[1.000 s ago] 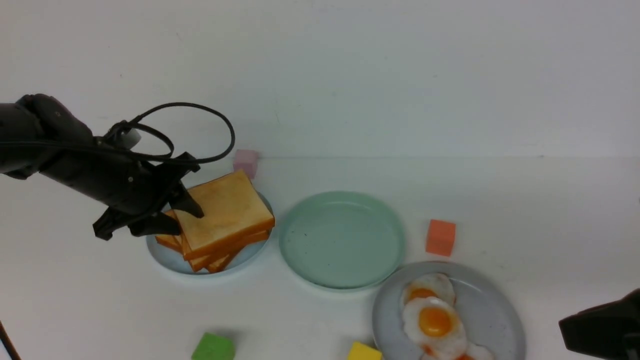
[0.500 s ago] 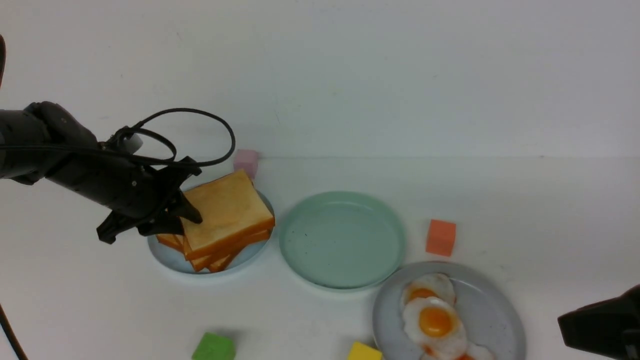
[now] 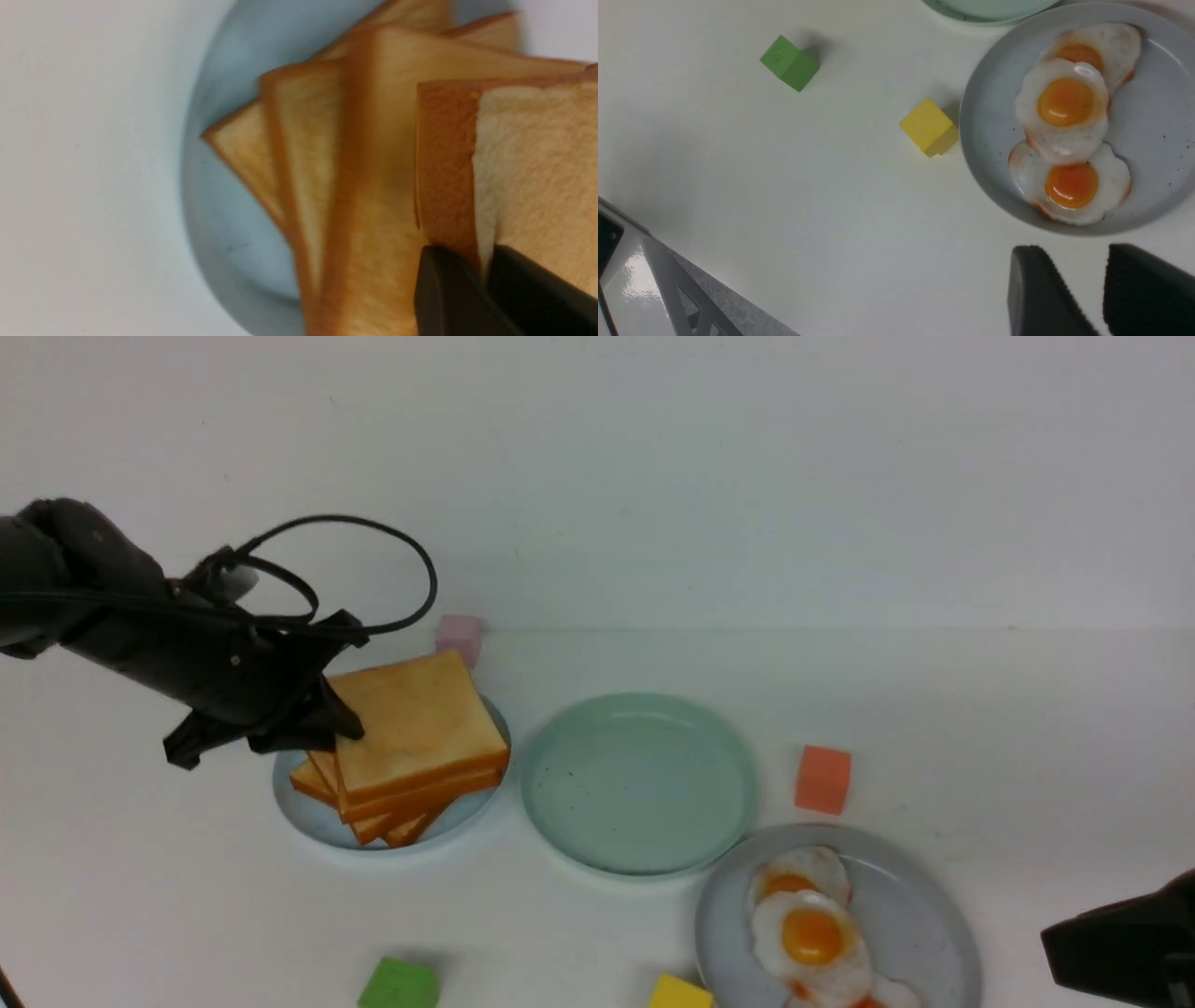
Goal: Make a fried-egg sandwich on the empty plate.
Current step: Use the left arm to grab a slice of bread, then use the left arm to put a slice of bread into the empty plate in the middle
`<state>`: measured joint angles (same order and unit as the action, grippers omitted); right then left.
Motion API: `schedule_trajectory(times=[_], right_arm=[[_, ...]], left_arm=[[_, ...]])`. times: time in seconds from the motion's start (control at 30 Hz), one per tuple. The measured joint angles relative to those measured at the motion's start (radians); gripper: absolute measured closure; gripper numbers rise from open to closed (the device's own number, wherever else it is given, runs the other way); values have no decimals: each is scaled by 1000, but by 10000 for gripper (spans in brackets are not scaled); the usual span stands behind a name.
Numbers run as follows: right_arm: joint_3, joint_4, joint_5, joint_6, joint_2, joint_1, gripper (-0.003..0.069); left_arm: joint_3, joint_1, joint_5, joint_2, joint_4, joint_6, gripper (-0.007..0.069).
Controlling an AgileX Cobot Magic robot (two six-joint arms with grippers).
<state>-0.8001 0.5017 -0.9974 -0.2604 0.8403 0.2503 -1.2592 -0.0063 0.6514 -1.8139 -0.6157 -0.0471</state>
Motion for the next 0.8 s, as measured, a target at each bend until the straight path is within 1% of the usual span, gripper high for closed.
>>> schedule_trajectory(times=[0.07, 0.2, 0.37, 0.4, 0.43, 0.53, 0.67, 0.8], right_arm=[[0, 0, -1, 0, 0, 0, 417], [0, 0, -1, 0, 0, 0, 417], [0, -1, 4, 0, 0, 0, 417], [0, -3, 6, 0, 0, 0, 417], [0, -3, 15, 0, 0, 0, 417], [0, -7, 39, 0, 0, -1, 417], [0, -7, 62, 0, 0, -1, 417], [0, -10, 64, 0, 0, -1, 417]], left_arm=[[0, 0, 1, 21, 1, 13, 544], [0, 0, 19, 86, -9, 101, 547], [0, -16, 124, 102, -117, 253, 547], [1, -22, 132, 101, -124, 266, 547], [1, -56, 152, 96, -149, 306, 547], [-6, -141, 158, 69, -180, 371, 550], [-80, -217, 158, -10, -190, 388, 551], [-204, -249, 176, -133, -192, 368, 551]])
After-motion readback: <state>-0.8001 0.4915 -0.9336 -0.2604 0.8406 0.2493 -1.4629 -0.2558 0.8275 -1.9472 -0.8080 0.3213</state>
